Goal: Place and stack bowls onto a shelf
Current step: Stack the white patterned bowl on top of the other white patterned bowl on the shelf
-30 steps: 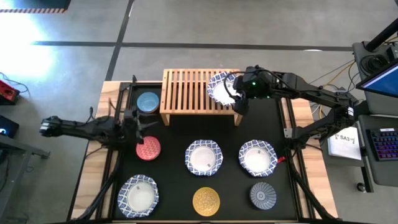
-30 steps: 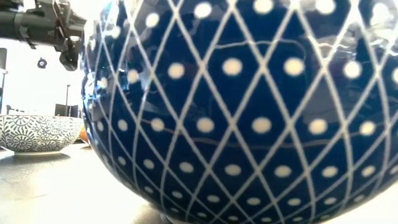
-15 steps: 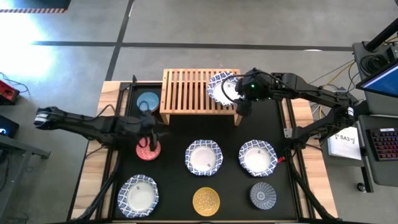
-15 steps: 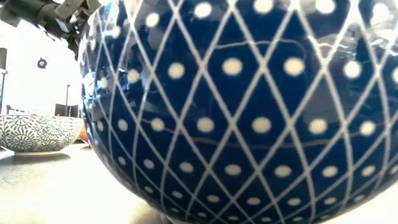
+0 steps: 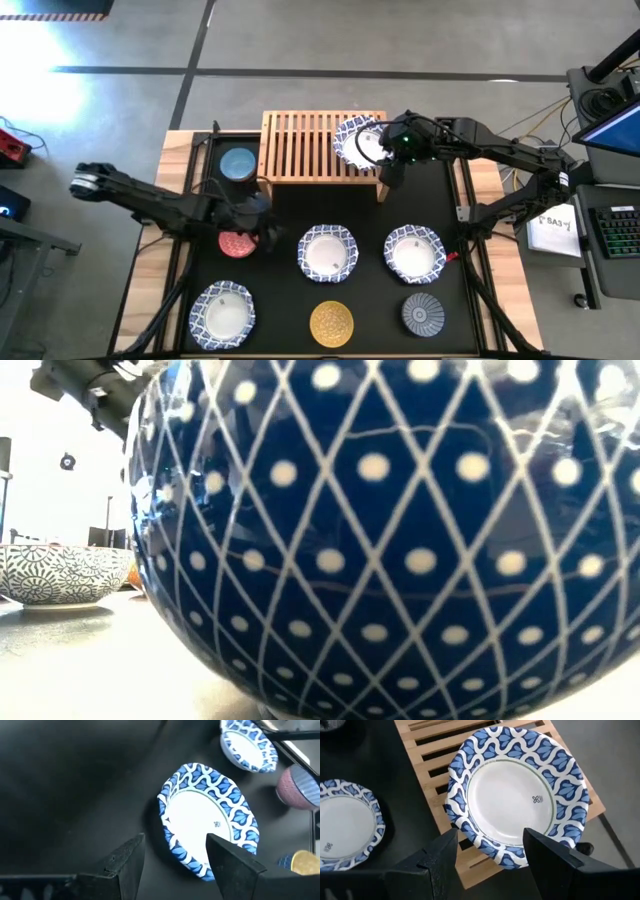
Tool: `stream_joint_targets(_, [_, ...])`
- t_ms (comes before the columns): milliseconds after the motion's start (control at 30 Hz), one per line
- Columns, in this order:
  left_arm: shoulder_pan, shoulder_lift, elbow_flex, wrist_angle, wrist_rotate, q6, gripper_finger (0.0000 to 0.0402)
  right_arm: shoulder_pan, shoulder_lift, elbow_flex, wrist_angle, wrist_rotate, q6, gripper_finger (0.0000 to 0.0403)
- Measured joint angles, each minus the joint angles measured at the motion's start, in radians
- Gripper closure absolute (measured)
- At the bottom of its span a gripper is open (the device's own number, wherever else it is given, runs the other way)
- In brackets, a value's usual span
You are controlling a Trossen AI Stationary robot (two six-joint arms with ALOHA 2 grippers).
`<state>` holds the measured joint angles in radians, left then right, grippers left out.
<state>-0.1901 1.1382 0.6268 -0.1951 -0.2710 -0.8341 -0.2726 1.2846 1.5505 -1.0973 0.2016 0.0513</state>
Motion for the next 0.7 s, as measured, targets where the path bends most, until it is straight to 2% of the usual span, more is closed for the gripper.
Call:
stream_joint_targets(233, [-0.014, 0.212, 0.113, -0.07, 0.0, -0.097, 0.0208, 0.001, 0.0, 0.0, -0.055, 0.0, 0.081, 0.0188])
stream_joint_targets(533, [-0.021, 0.427, 0.269, -0.135, 0.002, -0.067, 0.0208, 0.003, 0.0, 0.0, -0.135, -0.003, 0.096, 0.0188])
stream_joint_targets(700, [-0.023, 0.503, 0.303, -0.188, -0.003, -0.066, 0.0208, 0.002, 0.0, 0.0, -0.144, -0.047, 0.096, 0.0188])
